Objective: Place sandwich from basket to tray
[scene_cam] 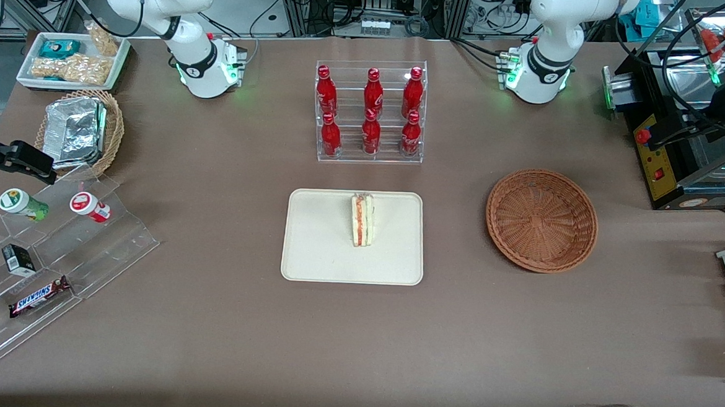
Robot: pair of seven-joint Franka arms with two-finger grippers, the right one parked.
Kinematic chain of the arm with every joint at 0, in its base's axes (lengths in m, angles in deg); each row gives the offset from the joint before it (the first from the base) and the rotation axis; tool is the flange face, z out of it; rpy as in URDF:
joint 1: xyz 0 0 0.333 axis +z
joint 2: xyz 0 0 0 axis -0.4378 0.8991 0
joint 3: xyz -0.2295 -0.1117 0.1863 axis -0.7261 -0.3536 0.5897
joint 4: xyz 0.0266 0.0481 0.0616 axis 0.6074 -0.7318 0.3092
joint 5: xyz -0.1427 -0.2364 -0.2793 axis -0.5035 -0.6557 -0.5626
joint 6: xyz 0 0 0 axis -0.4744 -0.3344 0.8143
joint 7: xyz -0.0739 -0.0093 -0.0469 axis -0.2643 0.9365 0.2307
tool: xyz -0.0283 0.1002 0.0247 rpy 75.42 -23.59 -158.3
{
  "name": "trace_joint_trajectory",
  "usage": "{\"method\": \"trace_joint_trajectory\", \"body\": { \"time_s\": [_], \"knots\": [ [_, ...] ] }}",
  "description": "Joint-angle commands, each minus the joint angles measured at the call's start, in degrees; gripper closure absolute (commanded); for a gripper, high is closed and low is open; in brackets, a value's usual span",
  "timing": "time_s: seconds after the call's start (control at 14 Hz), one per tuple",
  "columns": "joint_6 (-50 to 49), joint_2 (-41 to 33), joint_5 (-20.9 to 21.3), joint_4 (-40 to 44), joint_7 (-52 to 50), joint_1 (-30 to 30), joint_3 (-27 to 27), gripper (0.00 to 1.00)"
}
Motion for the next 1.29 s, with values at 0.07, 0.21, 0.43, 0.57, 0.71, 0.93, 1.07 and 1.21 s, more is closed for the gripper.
{"method": "trace_joint_trajectory", "body": {
  "time_s": [0.07,0.21,0.43,0.57,0.71,0.93,1.07,1.21],
  "knots": [
    [1.2,-0.4,-1.1,-1.1,5.9,3.0,-0.3,0.00],
    [1.2,0.0,-2.8,-0.7,5.7,3.0,-0.2,0.00],
    [2.0,0.7,-3.1,-0.6,5.6,2.8,-0.4,0.00],
    [4.1,1.5,-3.8,-0.6,4.1,0.6,-0.4,0.00],
    [6.8,2.9,-5.9,-0.8,3.8,0.0,-0.4,0.00],
    [7.4,3.7,-6.8,-0.8,3.4,-1.6,-0.1,0.00],
    [7.9,3.9,-6.4,-0.6,3.4,-2.1,0.0,0.00],
    [8.8,4.1,-6.0,-1.0,3.4,-3.5,1.0,0.00]
  ]
}}
